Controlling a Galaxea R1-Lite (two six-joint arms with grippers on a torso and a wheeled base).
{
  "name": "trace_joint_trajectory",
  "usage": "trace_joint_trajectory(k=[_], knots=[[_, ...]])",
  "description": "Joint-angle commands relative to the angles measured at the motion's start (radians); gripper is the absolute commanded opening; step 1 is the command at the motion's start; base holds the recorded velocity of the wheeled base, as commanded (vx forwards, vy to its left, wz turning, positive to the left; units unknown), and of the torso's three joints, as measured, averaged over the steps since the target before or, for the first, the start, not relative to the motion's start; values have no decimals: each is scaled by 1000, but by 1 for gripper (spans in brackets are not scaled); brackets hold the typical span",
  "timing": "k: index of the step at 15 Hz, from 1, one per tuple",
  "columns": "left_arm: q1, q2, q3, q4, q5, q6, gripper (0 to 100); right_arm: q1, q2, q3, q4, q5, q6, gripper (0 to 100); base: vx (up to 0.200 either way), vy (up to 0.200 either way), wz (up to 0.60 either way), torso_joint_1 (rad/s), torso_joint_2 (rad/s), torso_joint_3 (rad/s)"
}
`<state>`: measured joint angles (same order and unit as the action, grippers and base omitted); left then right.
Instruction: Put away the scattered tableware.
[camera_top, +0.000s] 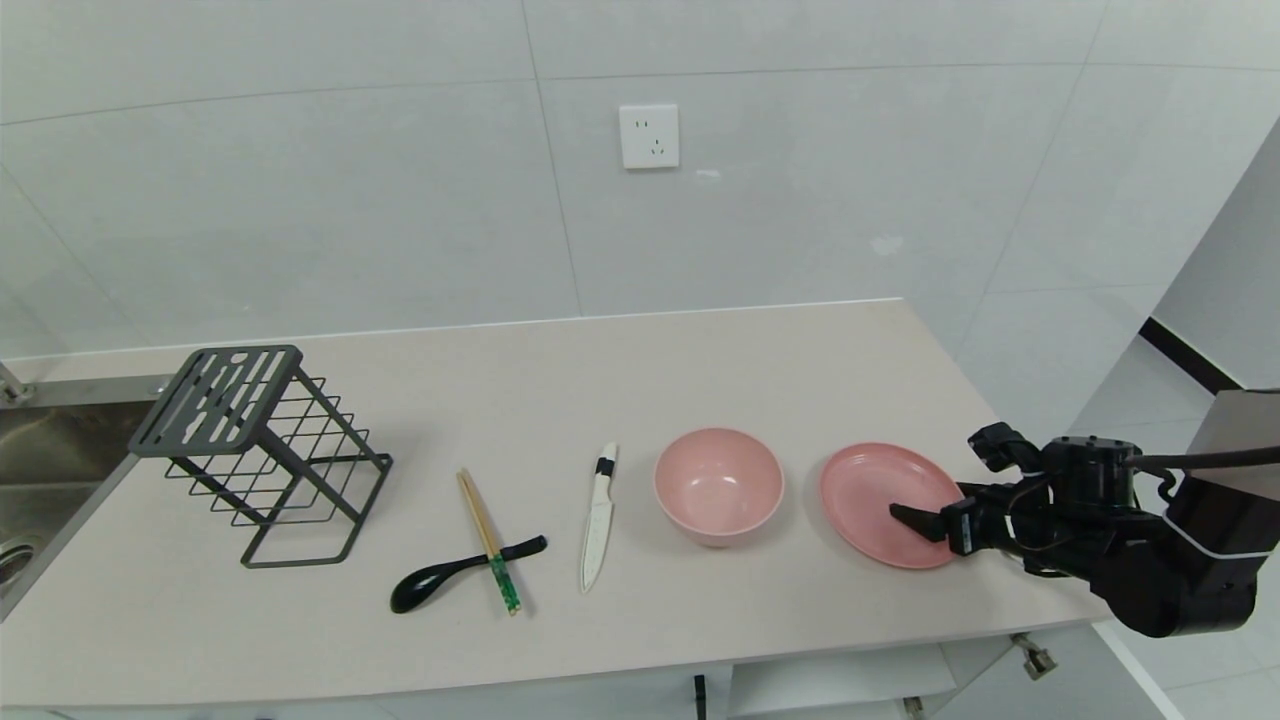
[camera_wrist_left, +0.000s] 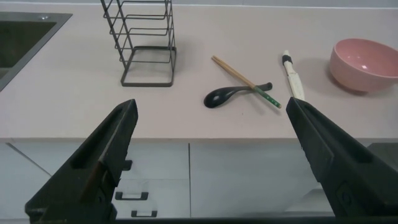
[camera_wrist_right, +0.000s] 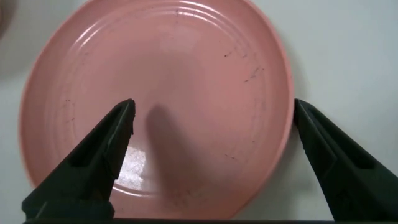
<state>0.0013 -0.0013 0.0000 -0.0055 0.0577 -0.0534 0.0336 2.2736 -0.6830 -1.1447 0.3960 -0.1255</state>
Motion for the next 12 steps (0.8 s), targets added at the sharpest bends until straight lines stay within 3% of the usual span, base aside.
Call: trace_joint_trajectory(k=[1, 9, 12], knots=[[0, 1, 0, -1, 1, 0, 100, 6, 0, 0, 0, 0, 1, 0, 0, 0, 0, 0, 0, 0], [0, 1, 0, -1, 1, 0, 100, -89, 40, -3, -15, -9, -13, 0, 0, 0, 0, 0, 0, 0], [0, 1, 0, -1, 1, 1, 100, -75, -161, 20, -23, -8, -14, 0, 0, 0, 0, 0, 0, 0]])
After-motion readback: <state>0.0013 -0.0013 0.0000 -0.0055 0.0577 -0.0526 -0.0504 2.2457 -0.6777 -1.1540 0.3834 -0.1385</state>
